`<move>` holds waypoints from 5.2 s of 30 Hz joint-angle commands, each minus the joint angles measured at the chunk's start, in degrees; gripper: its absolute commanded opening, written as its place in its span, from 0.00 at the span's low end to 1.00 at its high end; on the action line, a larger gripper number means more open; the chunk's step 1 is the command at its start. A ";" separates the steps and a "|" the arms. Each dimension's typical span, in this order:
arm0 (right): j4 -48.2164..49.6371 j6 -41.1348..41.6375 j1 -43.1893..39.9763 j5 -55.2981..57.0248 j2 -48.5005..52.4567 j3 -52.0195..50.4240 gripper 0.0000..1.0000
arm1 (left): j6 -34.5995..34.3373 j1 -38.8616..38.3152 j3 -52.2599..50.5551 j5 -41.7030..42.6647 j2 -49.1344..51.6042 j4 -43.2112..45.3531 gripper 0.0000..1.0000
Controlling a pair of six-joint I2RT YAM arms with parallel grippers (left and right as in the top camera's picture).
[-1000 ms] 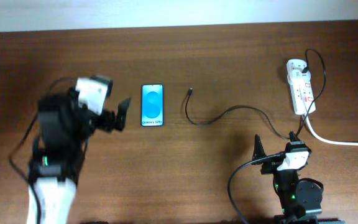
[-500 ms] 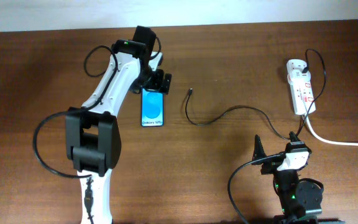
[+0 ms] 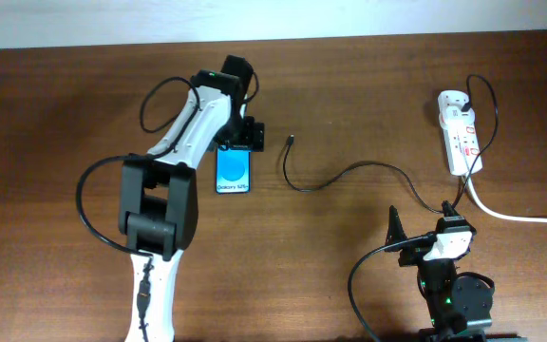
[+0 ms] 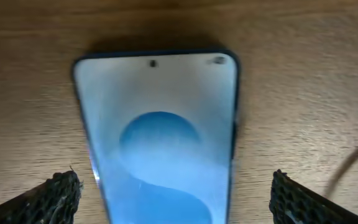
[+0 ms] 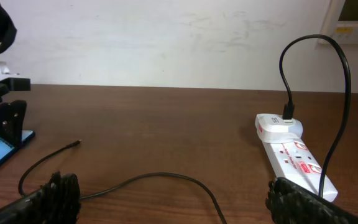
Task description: Plug charger to phone and switch on socket
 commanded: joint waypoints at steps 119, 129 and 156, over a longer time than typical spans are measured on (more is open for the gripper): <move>11.34 52.19 18.36 -26.93 97.22 54.03 0.26 | -65.44 -5.86 30.67 21.49 4.87 -27.85 0.00; 11.82 52.22 18.29 -27.61 97.18 54.03 0.04 | -65.44 -5.84 30.67 21.49 4.87 -27.82 0.00; 33.35 94.25 15.80 -2.27 89.70 60.96 0.04 | -57.64 0.42 30.69 62.99 4.87 31.74 0.44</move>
